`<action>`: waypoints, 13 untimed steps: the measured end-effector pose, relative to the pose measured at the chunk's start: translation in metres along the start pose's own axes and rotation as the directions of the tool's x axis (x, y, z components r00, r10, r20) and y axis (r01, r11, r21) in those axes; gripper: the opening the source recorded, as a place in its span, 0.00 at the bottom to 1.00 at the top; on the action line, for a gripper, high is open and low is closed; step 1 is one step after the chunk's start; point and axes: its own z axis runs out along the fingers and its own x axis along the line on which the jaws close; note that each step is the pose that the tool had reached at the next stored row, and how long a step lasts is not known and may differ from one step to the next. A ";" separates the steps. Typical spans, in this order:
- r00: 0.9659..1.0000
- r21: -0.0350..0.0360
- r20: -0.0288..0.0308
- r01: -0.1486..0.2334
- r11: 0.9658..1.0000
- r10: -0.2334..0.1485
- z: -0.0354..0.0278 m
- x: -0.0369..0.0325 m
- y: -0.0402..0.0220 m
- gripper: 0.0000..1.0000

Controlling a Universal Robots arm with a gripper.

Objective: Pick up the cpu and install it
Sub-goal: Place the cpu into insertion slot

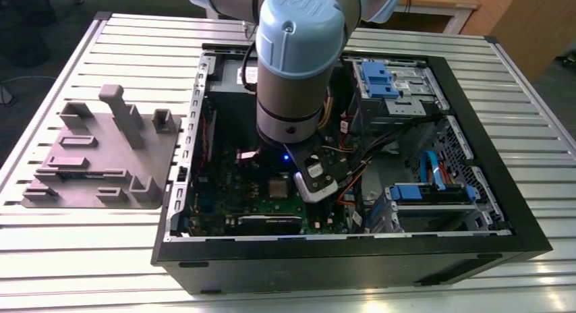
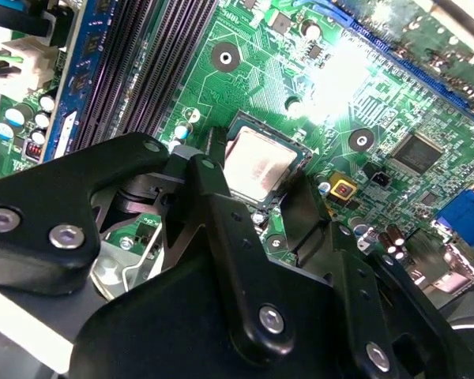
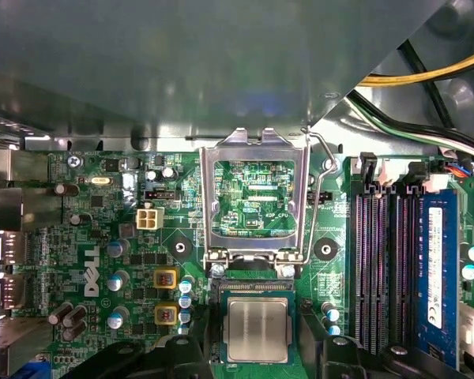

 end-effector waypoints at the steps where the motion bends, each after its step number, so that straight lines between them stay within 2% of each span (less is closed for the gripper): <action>1: 1.000 0.000 0.000 0.000 1.000 0.000 -0.0009 0.0000 0.0000 0.55; 3: 1.000 0.000 0.000 0.000 1.000 0.000 -0.0031 0.0000 0.0000 0.55; 9: 1.000 0.000 0.000 0.000 1.000 0.000 -0.0033 0.0000 0.0000 0.55; 10: 1.000 0.000 0.000 0.000 1.000 0.000 -0.0033 0.0000 0.0000 0.53; 11: 1.000 0.000 0.000 0.000 1.000 0.000 -0.0033 0.0001 0.0000 0.47; 13: 1.000 0.000 0.000 0.000 1.000 0.000 -0.0032 0.0000 0.0000 0.47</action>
